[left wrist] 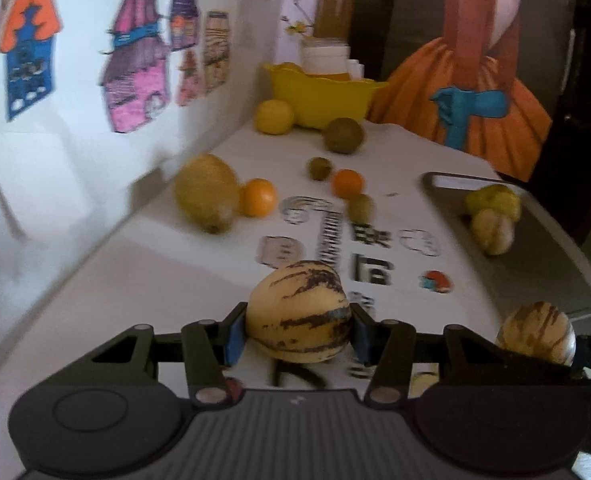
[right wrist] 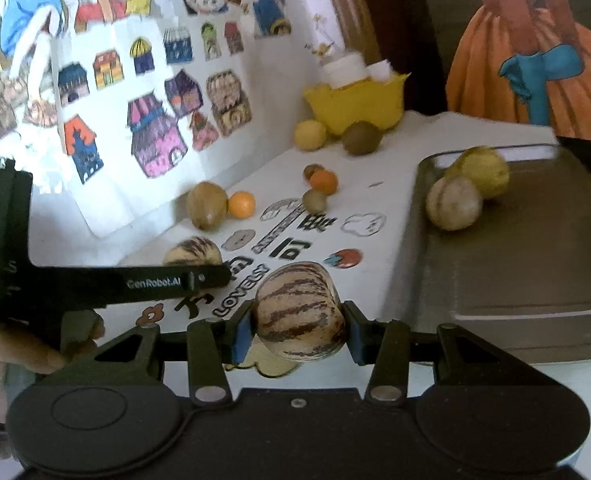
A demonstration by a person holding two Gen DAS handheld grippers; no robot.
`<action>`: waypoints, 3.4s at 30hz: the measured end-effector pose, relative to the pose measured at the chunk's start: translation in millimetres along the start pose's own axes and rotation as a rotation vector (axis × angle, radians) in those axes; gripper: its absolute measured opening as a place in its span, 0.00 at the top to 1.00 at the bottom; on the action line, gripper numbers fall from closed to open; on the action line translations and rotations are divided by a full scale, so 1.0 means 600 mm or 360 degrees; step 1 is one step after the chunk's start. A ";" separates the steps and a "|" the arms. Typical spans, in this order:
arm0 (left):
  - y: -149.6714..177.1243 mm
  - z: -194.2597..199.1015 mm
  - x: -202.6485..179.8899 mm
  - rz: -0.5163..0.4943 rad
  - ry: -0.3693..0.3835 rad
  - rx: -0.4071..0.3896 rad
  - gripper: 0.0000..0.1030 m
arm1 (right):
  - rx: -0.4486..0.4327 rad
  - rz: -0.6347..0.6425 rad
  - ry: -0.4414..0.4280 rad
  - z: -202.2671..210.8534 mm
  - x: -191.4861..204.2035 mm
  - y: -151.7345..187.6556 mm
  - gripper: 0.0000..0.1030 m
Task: Organize fruits
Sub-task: 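Release a pepino on the tray with the left tool while the right tool lowers its pepino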
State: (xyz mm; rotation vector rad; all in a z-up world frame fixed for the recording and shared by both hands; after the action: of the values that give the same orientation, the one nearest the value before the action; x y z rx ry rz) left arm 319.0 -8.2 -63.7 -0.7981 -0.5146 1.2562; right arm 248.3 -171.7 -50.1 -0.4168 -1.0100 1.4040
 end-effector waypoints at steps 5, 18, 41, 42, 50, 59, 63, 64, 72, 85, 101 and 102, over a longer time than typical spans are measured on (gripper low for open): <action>-0.004 -0.004 -0.055 0.0007 0.0113 -0.0003 0.46 | -0.0080 -0.0004 0.0028 0.047 -0.039 -0.014 0.54; -0.043 -0.012 -0.177 -0.0002 0.0292 -0.0069 0.46 | -0.0178 -0.0077 0.0155 0.098 -0.146 -0.041 0.54; -0.055 -0.087 -0.289 -0.0107 0.0411 -0.0023 0.46 | -0.0114 0.0117 0.0275 -0.013 -0.316 -0.198 0.54; -0.054 -0.089 -0.290 -0.0109 0.0409 -0.0017 0.46 | -0.0112 0.0134 0.0277 -0.024 -0.320 -0.207 0.54; -0.057 -0.103 -0.295 -0.0108 0.0397 -0.0011 0.46 | 0.0001 0.0190 0.0260 -0.101 -0.336 -0.257 0.54; -0.056 -0.105 -0.296 -0.0104 0.0403 -0.0030 0.46 | 0.0151 0.0252 0.0237 -0.181 -0.336 -0.263 0.54; -0.055 -0.104 -0.295 -0.0095 0.0406 -0.0045 0.46 | 0.0161 0.0285 0.0240 -0.200 -0.334 -0.263 0.54; -0.055 -0.104 -0.295 -0.0091 0.0407 -0.0046 0.46 | 0.0163 0.0284 0.0241 -0.202 -0.334 -0.262 0.54; -0.055 -0.104 -0.295 -0.0071 0.0403 -0.0060 0.46 | 0.0158 0.0247 0.0248 -0.210 -0.339 -0.263 0.54; -0.053 -0.101 -0.295 -0.0060 0.0390 -0.0062 0.45 | 0.0147 0.0122 0.0231 -0.207 -0.348 -0.257 0.53; -0.060 -0.083 -0.291 -0.0028 0.0359 -0.0074 0.27 | 0.0102 0.0091 0.0273 -0.168 -0.351 -0.250 0.46; -0.060 -0.080 -0.290 -0.0021 0.0358 -0.0074 0.27 | 0.0097 0.0089 0.0274 -0.161 -0.351 -0.250 0.46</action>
State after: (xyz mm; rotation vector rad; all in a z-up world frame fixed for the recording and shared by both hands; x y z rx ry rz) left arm 332.9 -191.6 -52.8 -0.9607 -0.3671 1.1289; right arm 444.8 -365.4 -57.3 -0.5154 -0.8193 1.4193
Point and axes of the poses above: each gripper's, at about its wrist camera, not at the fingertips, and z roughly against the way its jaws point, x to its left, y to its underside, the point moved 8 cm from there along -z, roughly the way its jaws point, and after that the axes turned 3 degrees about -z, right-handed, at the moved point
